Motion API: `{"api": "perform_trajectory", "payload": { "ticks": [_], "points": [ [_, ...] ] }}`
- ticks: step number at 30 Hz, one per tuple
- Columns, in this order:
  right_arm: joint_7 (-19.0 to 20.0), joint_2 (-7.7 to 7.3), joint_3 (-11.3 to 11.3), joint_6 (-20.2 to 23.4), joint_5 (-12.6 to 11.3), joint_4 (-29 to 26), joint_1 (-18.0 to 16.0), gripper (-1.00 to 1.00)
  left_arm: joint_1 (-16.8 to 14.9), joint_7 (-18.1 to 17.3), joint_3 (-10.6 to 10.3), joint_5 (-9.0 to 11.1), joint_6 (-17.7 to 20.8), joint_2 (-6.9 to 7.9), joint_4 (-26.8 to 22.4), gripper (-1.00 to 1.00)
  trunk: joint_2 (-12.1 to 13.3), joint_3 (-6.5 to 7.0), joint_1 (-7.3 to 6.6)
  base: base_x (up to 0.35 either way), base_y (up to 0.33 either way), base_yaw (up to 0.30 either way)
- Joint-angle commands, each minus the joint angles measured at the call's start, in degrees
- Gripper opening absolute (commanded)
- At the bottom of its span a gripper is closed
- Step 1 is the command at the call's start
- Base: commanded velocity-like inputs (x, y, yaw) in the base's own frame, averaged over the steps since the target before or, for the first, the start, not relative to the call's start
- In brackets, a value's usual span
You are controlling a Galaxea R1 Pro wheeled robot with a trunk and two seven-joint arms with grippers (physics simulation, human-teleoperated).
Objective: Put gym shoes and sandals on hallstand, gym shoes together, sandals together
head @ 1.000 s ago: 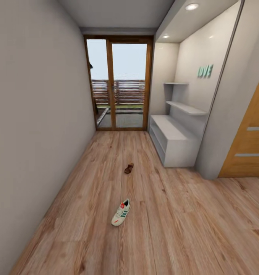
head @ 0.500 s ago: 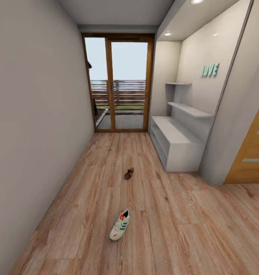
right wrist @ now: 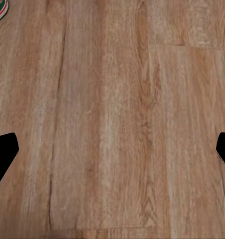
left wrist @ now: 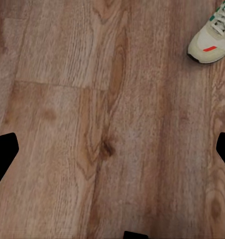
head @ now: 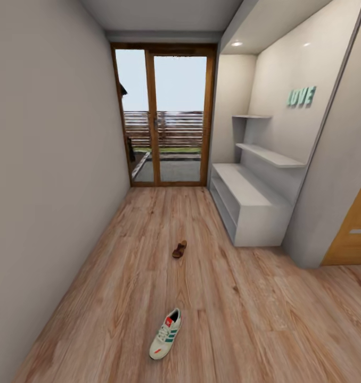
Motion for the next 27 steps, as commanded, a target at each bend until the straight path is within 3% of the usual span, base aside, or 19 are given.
{"api": "perform_trajectory", "payload": {
  "ticks": [1, 27],
  "points": [
    [-0.2, 0.01, 0.0, -0.1, 0.4, 0.0, 0.0, 1.00, 0.0, 0.0, 0.0, 0.4, -0.2, 0.00, 0.0, 1.00, 0.0, -0.06, 0.03, 0.337, -0.054, 0.000],
    [-0.3, 0.01, 0.0, -0.1, 0.4, 0.0, 0.0, 1.00, 0.0, 0.0, 0.0, 0.3, -0.2, 0.00, 0.0, 1.00, 0.0, -0.06, 0.03, 0.293, -0.143, 0.000]
  ]
}}
